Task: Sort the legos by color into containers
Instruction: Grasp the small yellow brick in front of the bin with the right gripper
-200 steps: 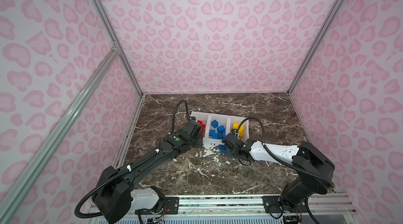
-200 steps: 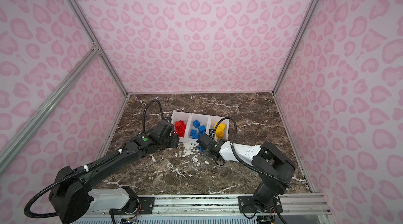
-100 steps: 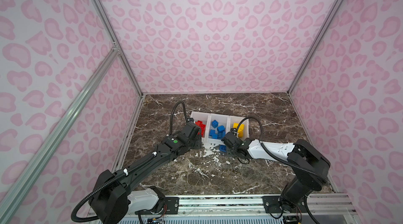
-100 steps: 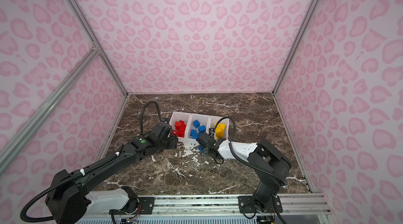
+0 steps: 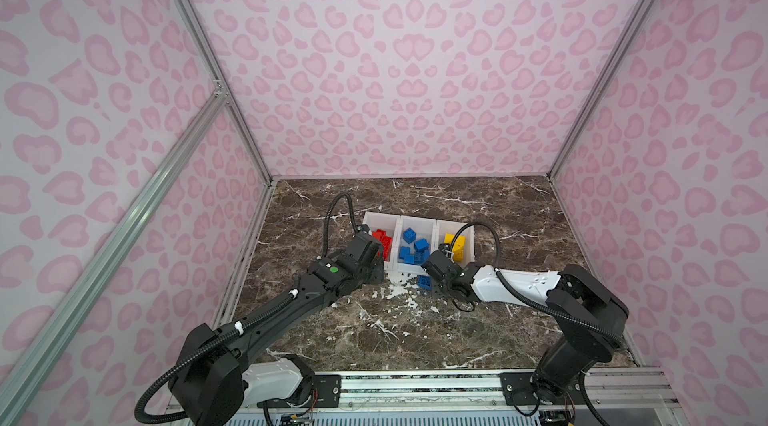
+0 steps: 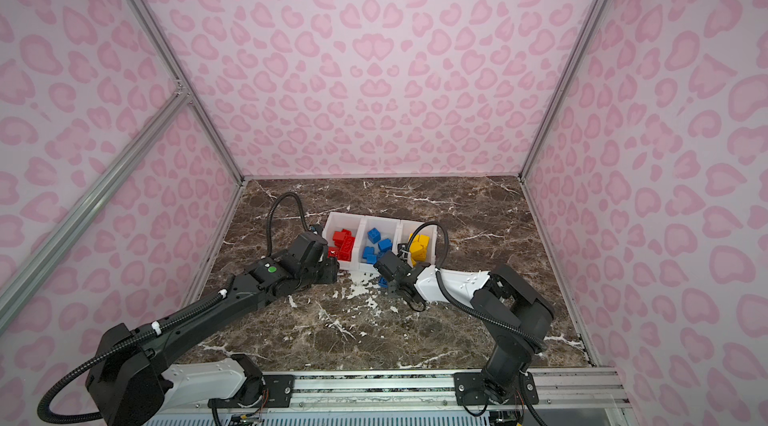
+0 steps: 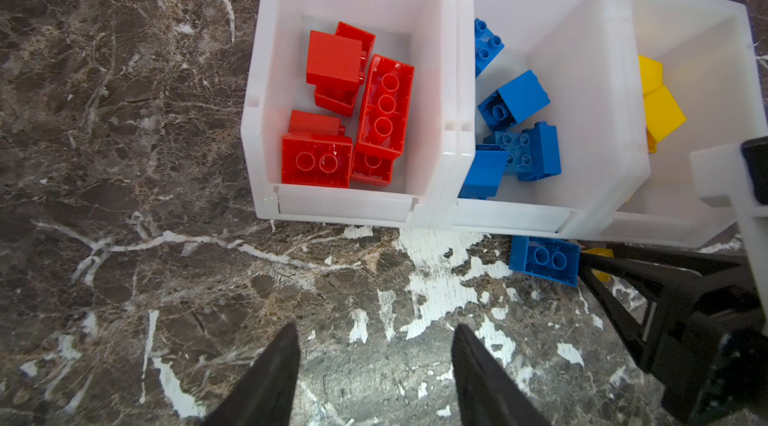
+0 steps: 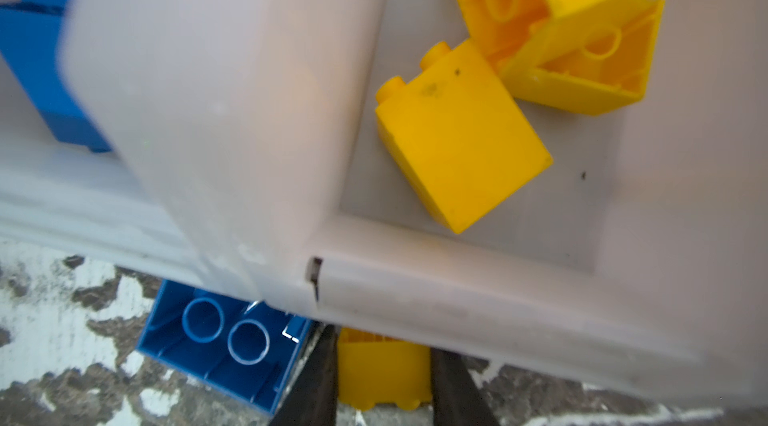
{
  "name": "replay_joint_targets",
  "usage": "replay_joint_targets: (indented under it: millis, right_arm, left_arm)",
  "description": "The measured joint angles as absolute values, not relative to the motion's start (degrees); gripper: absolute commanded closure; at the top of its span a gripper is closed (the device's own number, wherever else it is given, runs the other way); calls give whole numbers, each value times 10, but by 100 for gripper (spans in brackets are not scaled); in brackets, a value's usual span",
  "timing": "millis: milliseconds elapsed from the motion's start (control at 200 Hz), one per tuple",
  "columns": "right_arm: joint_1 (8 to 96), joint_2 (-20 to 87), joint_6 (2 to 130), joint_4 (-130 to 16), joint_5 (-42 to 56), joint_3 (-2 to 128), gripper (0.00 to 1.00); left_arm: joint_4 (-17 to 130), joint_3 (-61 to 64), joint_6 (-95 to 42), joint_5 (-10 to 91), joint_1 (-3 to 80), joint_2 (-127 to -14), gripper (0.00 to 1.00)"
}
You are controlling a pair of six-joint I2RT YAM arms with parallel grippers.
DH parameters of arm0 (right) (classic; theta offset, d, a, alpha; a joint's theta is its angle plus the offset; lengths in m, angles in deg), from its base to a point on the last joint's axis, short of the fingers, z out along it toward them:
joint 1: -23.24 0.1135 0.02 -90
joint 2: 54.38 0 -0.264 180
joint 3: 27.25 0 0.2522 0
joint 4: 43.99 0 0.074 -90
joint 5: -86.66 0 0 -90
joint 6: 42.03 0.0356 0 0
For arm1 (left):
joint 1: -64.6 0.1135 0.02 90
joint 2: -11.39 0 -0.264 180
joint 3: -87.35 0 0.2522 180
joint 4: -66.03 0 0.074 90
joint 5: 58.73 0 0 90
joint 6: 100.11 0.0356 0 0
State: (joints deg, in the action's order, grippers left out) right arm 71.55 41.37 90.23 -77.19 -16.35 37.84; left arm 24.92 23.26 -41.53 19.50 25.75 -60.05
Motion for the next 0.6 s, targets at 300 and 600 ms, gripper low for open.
replay_joint_targets:
  millis: [300,600]
  right_arm:
    - [735,332,901,-819,-177,393,68]
    - [639,322,835,-847,-180,463,68]
  left_arm:
    - [249,233,-415,195,258,-600,39]
    - [249,233,-415,204,256,-603,39]
